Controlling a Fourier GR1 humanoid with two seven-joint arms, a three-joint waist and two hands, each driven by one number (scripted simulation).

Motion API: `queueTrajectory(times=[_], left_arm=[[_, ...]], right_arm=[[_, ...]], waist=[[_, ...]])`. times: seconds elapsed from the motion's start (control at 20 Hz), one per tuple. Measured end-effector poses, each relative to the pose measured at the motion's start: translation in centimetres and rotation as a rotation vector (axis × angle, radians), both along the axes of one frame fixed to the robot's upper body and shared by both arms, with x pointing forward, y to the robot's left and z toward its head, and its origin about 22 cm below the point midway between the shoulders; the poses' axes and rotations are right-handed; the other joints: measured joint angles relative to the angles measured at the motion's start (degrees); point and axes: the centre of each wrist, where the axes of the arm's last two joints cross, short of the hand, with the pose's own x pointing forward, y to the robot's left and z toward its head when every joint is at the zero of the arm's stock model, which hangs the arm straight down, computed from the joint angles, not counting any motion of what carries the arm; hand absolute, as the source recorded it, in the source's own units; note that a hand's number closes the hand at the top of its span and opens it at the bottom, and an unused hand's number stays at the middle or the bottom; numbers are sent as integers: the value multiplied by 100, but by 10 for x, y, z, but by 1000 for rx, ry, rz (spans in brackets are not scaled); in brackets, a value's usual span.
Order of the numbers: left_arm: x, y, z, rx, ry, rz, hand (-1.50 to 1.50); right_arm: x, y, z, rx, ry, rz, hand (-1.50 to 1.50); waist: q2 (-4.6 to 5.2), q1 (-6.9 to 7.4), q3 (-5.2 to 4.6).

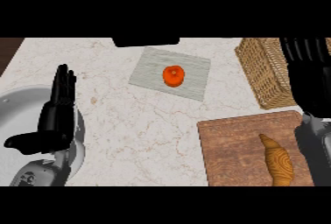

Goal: Pick the croissant from the cutting board and place it in the basket

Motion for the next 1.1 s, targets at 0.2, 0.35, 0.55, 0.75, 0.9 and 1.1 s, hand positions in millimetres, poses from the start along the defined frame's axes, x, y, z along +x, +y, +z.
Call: queueTrajectory(times=[0.2, 0.35, 0.55, 0.75, 0.9, 1.1], left_arm=[[2, 23, -4, 43, 113, -14, 0], [2, 41, -11, 63, 240, -17, 0], [3, 50, -11, 62, 308, -49, 0], [7, 64, -9, 48, 355, -58, 0], [9, 72, -10, 39, 368, -65, 0], [13, 72, -8, 42, 389, -71, 0]], right_arm=[[6, -33, 4, -15, 49, 71, 150], [7, -52, 13, -148, 64, 191, 150], [-10, -34, 9, -474, 12, 376, -150], [-47, -2, -25, -575, -47, 411, -150], [-75, 18, -30, -630, -42, 371, -150], [-95, 36, -13, -758, 33, 311, -150]], waist=[[13, 135, -120], [49, 204, -158], [15, 178, -159], [-39, 79, -162], [-69, 51, -159], [-81, 71, -172]])
